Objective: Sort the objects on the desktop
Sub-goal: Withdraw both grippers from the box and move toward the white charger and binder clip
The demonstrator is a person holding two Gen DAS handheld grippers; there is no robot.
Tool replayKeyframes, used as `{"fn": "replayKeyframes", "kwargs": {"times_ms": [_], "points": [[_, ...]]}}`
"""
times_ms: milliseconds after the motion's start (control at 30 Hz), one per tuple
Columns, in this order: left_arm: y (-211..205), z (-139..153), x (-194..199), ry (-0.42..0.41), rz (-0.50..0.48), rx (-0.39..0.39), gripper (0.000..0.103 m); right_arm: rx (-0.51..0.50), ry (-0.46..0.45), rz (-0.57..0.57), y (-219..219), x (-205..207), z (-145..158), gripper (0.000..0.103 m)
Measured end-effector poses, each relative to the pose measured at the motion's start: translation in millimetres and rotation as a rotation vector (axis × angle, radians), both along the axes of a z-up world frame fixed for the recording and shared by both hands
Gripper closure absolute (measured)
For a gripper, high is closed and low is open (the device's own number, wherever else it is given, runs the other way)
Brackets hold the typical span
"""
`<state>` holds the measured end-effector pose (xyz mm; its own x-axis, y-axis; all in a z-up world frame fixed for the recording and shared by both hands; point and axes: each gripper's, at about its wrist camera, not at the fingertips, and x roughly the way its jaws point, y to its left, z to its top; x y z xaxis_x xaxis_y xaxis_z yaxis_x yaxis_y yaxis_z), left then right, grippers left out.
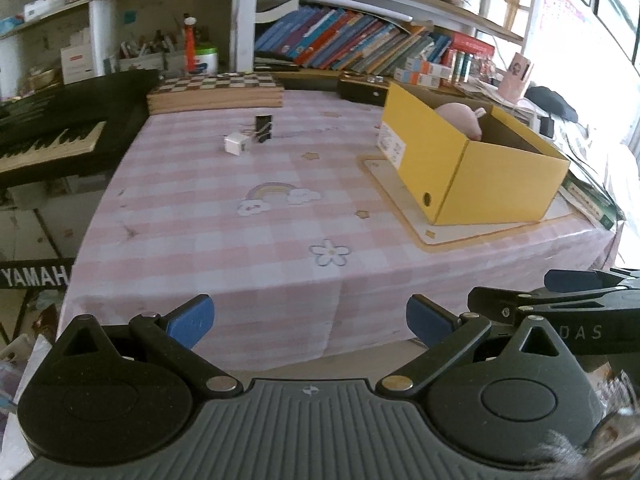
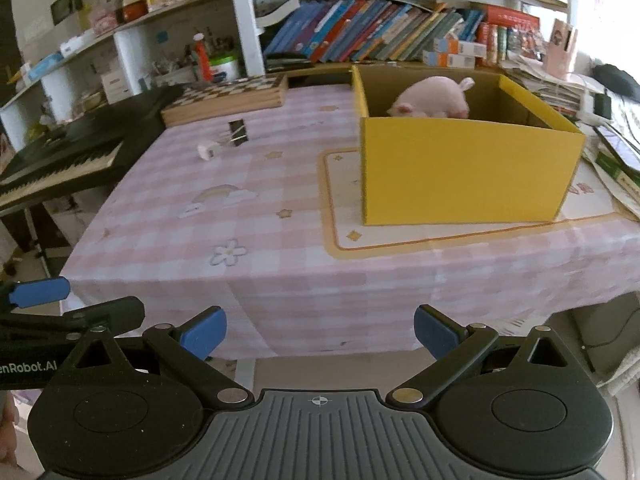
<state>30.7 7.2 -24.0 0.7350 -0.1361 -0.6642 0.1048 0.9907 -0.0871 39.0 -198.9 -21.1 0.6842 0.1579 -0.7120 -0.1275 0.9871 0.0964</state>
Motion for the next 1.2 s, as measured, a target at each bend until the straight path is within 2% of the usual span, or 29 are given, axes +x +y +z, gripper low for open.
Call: {"fn": "replayKeyframes", "kwargs": {"times_ms": [667, 767, 1000, 1200], "points": [[61, 12, -5, -0.068, 0.154, -0.006, 0.000, -0.001, -0.066, 0.146, 59, 17, 14, 0.003], [66, 12, -3, -0.072, 0.169, -0.010, 0.000, -0.001, -0.076, 0.168, 64, 21, 15, 0.007], [71, 11, 15, -0.077, 0.180, -0.022, 0.000, -0.004, -0.082, 0.190, 71, 43, 14, 0.007], [71, 10, 45, -0.073, 0.182, -0.019, 0.000, 0.000, -0.070, 0.206, 76, 77, 12, 0.007]]}}
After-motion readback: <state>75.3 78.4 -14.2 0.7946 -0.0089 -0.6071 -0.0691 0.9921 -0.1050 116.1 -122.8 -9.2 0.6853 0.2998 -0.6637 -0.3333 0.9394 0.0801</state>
